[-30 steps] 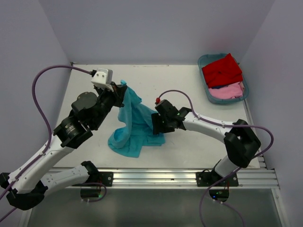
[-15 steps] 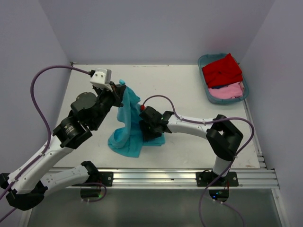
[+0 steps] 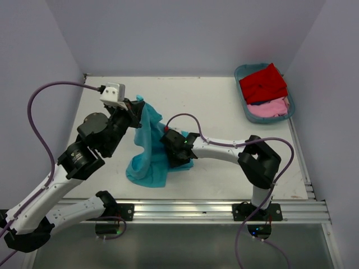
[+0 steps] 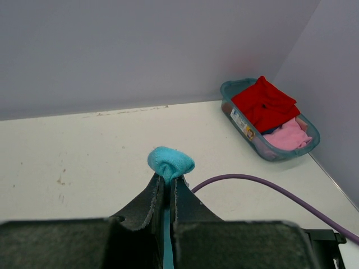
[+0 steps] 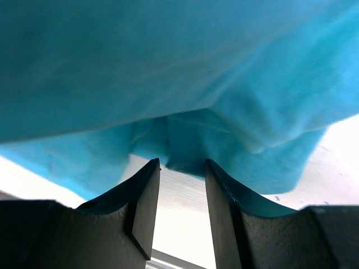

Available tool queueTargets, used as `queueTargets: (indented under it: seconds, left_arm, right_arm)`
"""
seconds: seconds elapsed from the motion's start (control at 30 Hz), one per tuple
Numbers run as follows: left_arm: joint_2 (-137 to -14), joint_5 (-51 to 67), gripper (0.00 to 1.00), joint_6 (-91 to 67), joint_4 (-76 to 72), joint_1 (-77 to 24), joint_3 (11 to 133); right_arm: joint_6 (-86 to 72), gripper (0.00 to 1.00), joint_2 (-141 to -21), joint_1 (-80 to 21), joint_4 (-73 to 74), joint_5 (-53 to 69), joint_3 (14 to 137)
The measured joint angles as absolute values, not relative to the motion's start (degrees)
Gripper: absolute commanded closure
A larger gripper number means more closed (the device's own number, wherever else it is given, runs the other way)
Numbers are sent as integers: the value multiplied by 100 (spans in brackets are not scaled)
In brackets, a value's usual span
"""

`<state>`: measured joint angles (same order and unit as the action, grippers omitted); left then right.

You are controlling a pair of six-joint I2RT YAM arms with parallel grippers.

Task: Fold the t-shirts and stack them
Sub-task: Flatten out the tshirt

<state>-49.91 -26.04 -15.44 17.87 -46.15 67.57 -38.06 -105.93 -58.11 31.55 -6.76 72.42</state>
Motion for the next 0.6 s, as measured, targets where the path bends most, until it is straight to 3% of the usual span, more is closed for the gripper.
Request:
queueTargets:
  seconds: [0.23, 0.47, 0.6]
  left_arm:
    - [-4921, -2641, 100, -1549, 1791, -4615, 6661]
    - [-4886, -2655, 100, -1555, 1815, -4615, 6628]
    - [-4862, -2676, 100, -1568, 1815, -4615, 6626]
  right_arm:
    - [-3804, 60, -10591, -5811, 3350, -954, 7244]
    - [-3787, 97, -10774, -5811, 3310, -950, 7253]
    - [-3817, 100, -10820, -5811, 3319, -974, 7253]
